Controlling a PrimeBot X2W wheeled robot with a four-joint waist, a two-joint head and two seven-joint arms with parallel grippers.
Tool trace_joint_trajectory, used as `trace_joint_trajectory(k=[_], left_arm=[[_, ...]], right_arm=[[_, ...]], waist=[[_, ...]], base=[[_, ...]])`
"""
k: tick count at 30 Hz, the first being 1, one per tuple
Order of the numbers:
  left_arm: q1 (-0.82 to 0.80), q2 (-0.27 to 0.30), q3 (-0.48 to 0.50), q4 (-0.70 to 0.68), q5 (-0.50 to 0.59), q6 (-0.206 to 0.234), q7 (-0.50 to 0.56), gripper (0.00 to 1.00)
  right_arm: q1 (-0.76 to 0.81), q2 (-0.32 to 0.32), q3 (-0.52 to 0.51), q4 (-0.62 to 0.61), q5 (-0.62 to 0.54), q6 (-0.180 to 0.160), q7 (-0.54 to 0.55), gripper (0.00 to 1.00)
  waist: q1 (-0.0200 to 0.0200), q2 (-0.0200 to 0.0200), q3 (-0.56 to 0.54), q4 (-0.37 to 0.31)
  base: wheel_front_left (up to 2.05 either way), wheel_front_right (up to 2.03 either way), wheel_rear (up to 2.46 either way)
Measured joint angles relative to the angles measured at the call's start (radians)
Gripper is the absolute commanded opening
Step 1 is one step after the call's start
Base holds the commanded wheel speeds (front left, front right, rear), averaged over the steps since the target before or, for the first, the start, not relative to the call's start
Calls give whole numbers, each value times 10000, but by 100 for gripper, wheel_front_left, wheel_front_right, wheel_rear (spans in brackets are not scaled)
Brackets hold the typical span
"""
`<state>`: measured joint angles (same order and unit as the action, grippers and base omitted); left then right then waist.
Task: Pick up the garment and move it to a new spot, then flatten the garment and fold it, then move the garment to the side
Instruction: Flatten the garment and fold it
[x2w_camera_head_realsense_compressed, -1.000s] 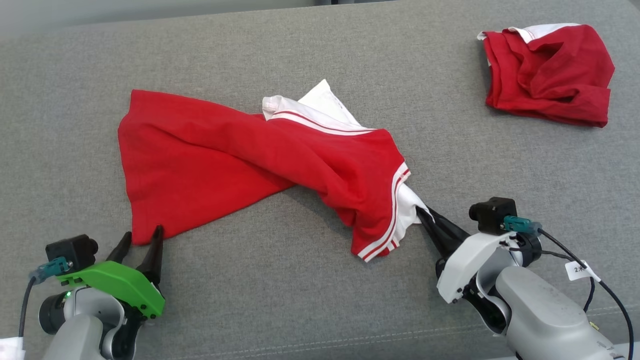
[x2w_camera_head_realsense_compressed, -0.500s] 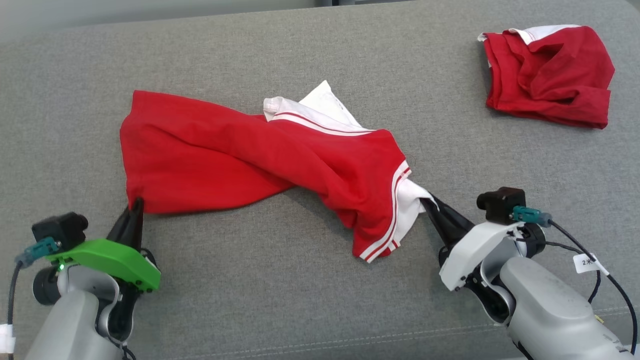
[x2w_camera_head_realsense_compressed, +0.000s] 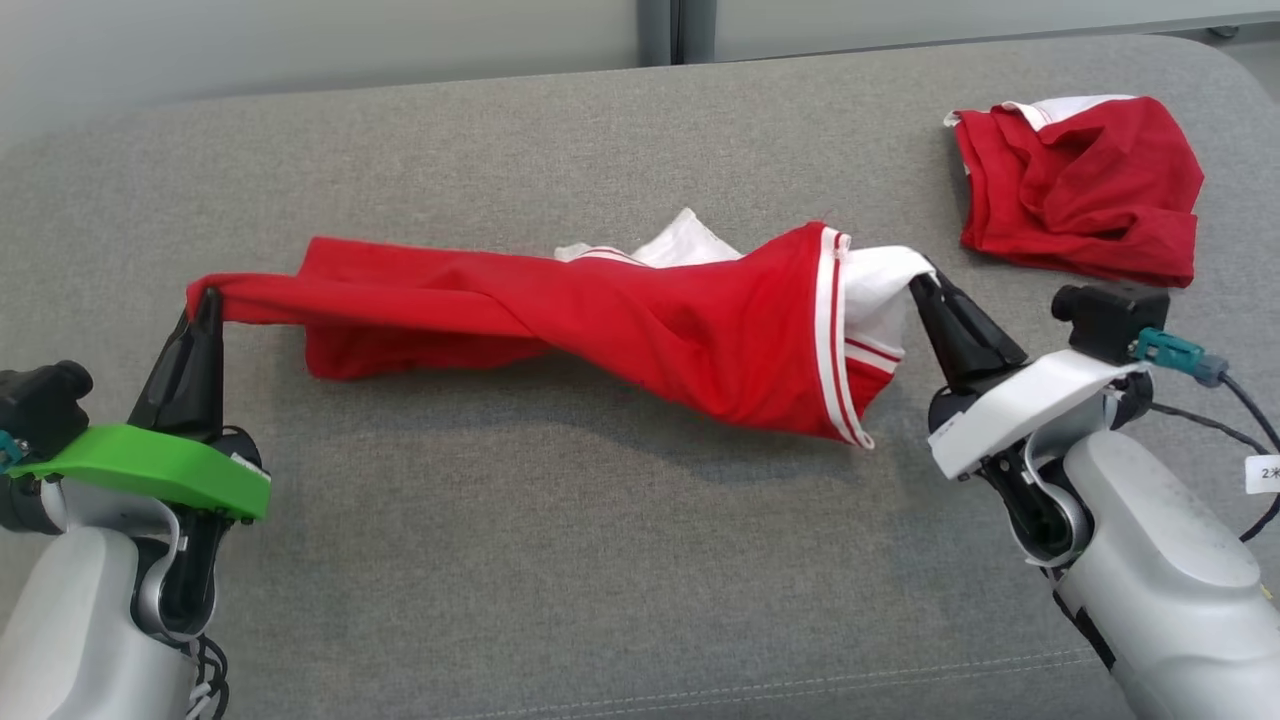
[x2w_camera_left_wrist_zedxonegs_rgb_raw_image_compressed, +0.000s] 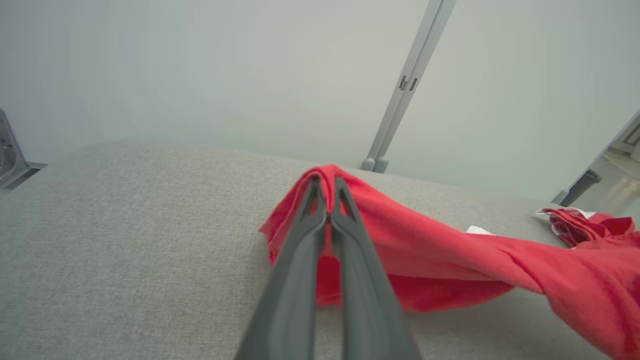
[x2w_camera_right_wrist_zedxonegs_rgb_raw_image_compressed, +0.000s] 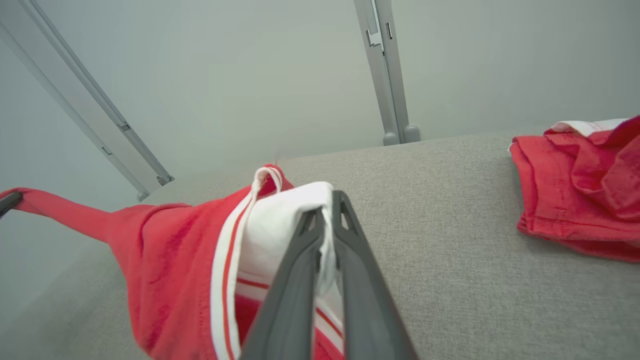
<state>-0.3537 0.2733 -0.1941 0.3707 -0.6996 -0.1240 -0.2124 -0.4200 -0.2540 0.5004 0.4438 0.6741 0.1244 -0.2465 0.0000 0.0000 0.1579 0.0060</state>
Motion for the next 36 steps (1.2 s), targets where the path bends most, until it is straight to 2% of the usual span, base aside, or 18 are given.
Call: trace_joint_trajectory(k=[5, 10, 13, 17, 21, 22, 27, 32, 36], left_arm=[[64, 4, 104, -616, -94, -2, -88, 0], [369, 88, 337, -1310, -265, -2, -98, 0], [431, 105, 416, -1841, -416, -2, -96, 0], [512, 274, 462, -2366, -454, -2, -73, 0], [537, 368, 493, -2886, -460, -4, 92, 0], [537, 368, 493, -2886, -460, -4, 92, 0], [877, 633, 631, -3133, -587, 8, 366, 0], [1473, 686, 171, -3158, -825, 15, 1248, 0], [2135, 1043, 29, -3346, -1141, 21, 2065, 0]], right_arm=[[53, -63, -706, -422, 27, 0, -10, 0], [628, -272, -681, -577, 109, 0, -10, 0], [1043, -560, -221, -380, 234, 0, 23, 0], [1715, -1127, 1404, 48, 244, 4, 1735, 0], [2121, -1035, 2458, -867, 1438, 2, 2767, 0], [2121, -1035, 2458, -867, 1438, 2, 2767, 0], [1436, -1233, 2220, -2401, 1762, 2, 2209, 0], [1644, -1762, 2219, -2635, 2441, 0, 2625, 0], [1953, -2163, 2174, -2936, 2878, -2, 2917, 0]], waist=[[0, 0, -207, -93], [0, 0, -412, -173], [0, 0, -485, -185], [0, 0, -536, -179], [0, 0, -552, -180], [0, 0, -552, -180], [0, 0, -573, -289], [0, 0, -595, -388], [0, 0, -445, -421]], base=[[0, 0, 0], [0, 0, 0], [0, 0, 0], [0, 0, 0], [0, 0, 0], [0, 0, 0], [0, 0, 0], [0, 0, 0], [0, 0, 0]])
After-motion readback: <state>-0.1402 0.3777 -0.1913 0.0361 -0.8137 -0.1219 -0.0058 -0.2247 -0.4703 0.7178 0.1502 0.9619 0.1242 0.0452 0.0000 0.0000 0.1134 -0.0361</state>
